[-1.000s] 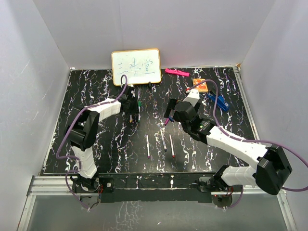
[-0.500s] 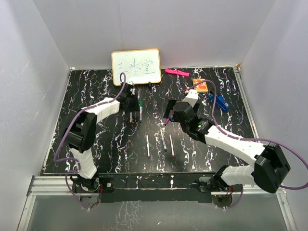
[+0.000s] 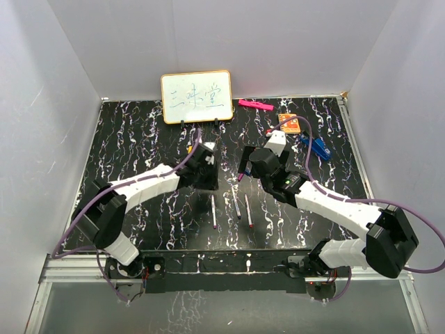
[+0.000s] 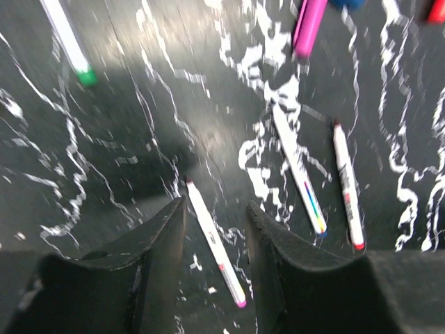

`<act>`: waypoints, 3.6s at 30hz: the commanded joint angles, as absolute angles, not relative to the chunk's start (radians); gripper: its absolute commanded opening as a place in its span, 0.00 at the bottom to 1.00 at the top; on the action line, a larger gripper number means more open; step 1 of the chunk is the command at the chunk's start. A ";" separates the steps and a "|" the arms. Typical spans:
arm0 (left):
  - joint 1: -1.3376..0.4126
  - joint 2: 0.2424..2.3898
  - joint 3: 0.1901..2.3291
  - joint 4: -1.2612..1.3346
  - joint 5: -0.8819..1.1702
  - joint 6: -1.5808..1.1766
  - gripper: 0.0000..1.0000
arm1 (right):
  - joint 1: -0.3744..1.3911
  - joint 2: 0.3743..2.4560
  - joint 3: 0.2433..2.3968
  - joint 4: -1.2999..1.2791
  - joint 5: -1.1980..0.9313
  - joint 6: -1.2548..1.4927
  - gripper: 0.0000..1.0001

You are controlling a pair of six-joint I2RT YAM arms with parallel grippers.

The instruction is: Insert the pens into the pen caps

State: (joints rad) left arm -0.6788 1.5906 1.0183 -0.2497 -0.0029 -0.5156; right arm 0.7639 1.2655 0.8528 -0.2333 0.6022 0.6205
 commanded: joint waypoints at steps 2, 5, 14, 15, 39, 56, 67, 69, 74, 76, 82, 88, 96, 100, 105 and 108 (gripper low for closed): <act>-0.784 1.550 0.989 -0.380 -0.083 -0.583 0.40 | 0.763 1.203 0.810 -0.130 0.563 0.566 0.98; -0.827 1.560 1.005 -0.422 -0.137 -0.600 0.40 | 0.762 1.172 0.779 -0.097 0.544 0.558 0.98; -0.923 1.596 1.019 -0.490 -0.178 -0.654 0.46 | 0.763 1.150 0.760 -0.081 0.547 0.548 0.98; -0.933 1.599 1.012 -0.489 -0.176 -0.664 0.46 | 0.764 1.149 0.759 -0.077 0.548 0.550 0.98; -0.985 1.698 0.918 -0.505 -0.234 -0.719 0.40 | 0.763 1.134 0.750 -0.066 0.550 0.558 0.98; -0.792 1.701 0.855 -0.413 -0.154 -0.593 0.00 | 0.763 1.226 0.797 -0.155 0.585 0.618 0.98; -0.792 1.765 0.886 -0.423 -0.182 -0.584 0.19 | 0.763 1.242 0.795 -0.141 0.571 0.626 0.98; -0.792 1.768 0.894 -0.439 -0.200 -0.583 0.22 | 0.763 1.247 0.792 -0.137 0.573 0.639 0.98; -0.792 1.795 0.905 -0.442 -0.206 -0.580 0.27 | 0.763 1.250 0.790 -0.124 0.570 0.660 0.98; -0.793 1.810 0.901 -0.437 -0.197 -0.580 0.24 | 0.763 1.248 0.792 -0.125 0.577 0.665 0.98; -0.793 1.856 0.889 -0.444 -0.193 -0.582 0.00 | 0.762 1.230 0.790 -0.133 0.590 0.692 0.98; -0.793 1.842 0.869 -0.448 -0.172 -0.568 0.00 | 0.763 1.264 0.799 -0.136 0.536 0.713 0.88; -0.793 1.640 0.822 -0.466 -0.202 -0.573 0.00 | 0.764 1.415 0.918 -0.244 0.524 0.783 0.57; -0.792 1.546 0.831 -0.522 -0.238 -0.567 0.00 | 0.764 1.480 0.968 -0.265 0.520 0.799 0.50; -0.793 1.437 0.821 -0.553 -0.256 -0.569 0.00 | 0.765 1.560 1.035 -0.323 0.532 0.827 0.44; -0.793 1.381 0.816 -0.554 -0.249 -0.571 0.00 | 0.765 1.596 1.053 -0.328 0.530 0.835 0.43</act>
